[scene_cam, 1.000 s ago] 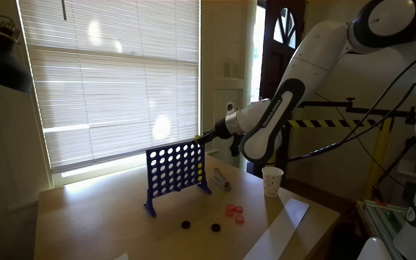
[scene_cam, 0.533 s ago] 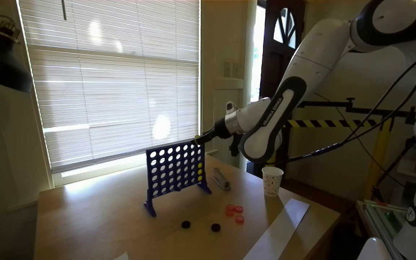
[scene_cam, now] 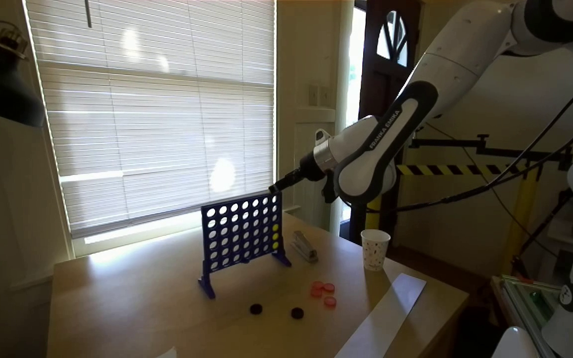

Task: Put one yellow ring inside the blue gameboard.

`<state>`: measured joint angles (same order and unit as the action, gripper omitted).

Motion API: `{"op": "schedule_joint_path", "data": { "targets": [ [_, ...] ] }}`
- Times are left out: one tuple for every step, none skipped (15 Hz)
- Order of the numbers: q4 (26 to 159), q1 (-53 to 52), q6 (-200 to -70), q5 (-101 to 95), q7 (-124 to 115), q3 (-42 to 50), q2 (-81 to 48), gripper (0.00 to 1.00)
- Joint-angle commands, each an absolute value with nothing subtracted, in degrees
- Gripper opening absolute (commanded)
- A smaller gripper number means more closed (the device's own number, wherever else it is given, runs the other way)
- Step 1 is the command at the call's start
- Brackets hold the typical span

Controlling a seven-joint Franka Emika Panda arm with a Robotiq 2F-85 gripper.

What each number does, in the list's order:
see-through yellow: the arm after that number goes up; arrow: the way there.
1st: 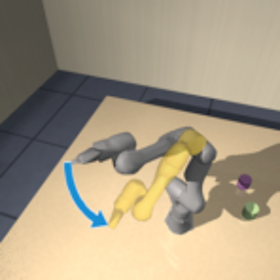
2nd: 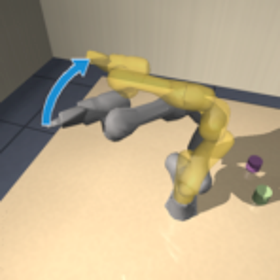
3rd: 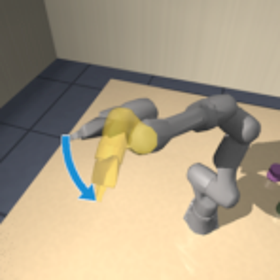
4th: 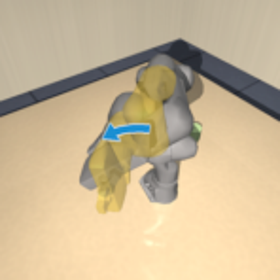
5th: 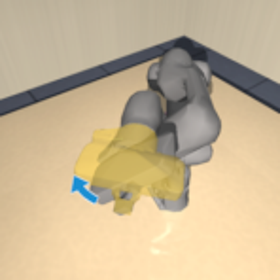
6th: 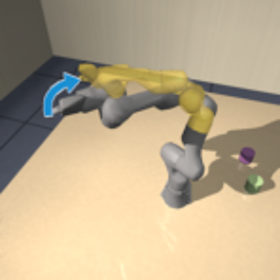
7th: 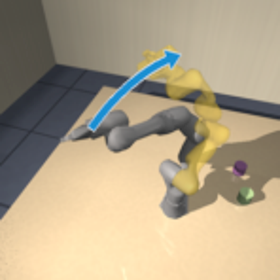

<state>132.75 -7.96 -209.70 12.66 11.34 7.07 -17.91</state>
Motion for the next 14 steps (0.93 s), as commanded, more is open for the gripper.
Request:
{"op": "schedule_joint_path", "data": {
  "targets": [
    [134.7,-10.0,-203.1,16.4,14.5,9.3,-13.4,1.0],
    [134.5,-10.1,-201.0,16.6,14.7,9.8,-12.9,1.0],
    [134.2,-10.2,-199.3,16.6,14.9,10.3,-12.5,1.0],
    [133.8,-10.5,-197.4,16.6,15.2,11.0,-12.1,1.0],
    [133.6,-10.6,-195.6,16.3,15.3,11.6,-11.6,1.0],
    [133.0,-10.6,-193.7,15.8,15.3,12.1,-11.3,1.0],
    [132.6,-10.7,-192.5,15.5,15.3,12.7,-11.2,1.0],
    [132.1,-11.3,-191.4,15.6,15.8,13.8,-11.1,1.0],
    [131.7,-11.9,-190.7,15.6,16.0,14.8,-11.0,1.0],
    [131.3,-12.7,-190.2,15.5,16.2,15.9,-10.8,0.77],
    [130.9,-13.7,-189.9,15.5,16.4,17.2,-10.8,0.72],
    [130.6,-14.4,-189.7,15.3,16.3,18.0,-10.8,0.66],
    [130.2,-15.1,-189.4,15.2,16.3,19.0,-10.8,0.57],
    [129.6,-15.9,-189.3,15.1,16.2,19.9,-11.1,0.51]
  ]
}}
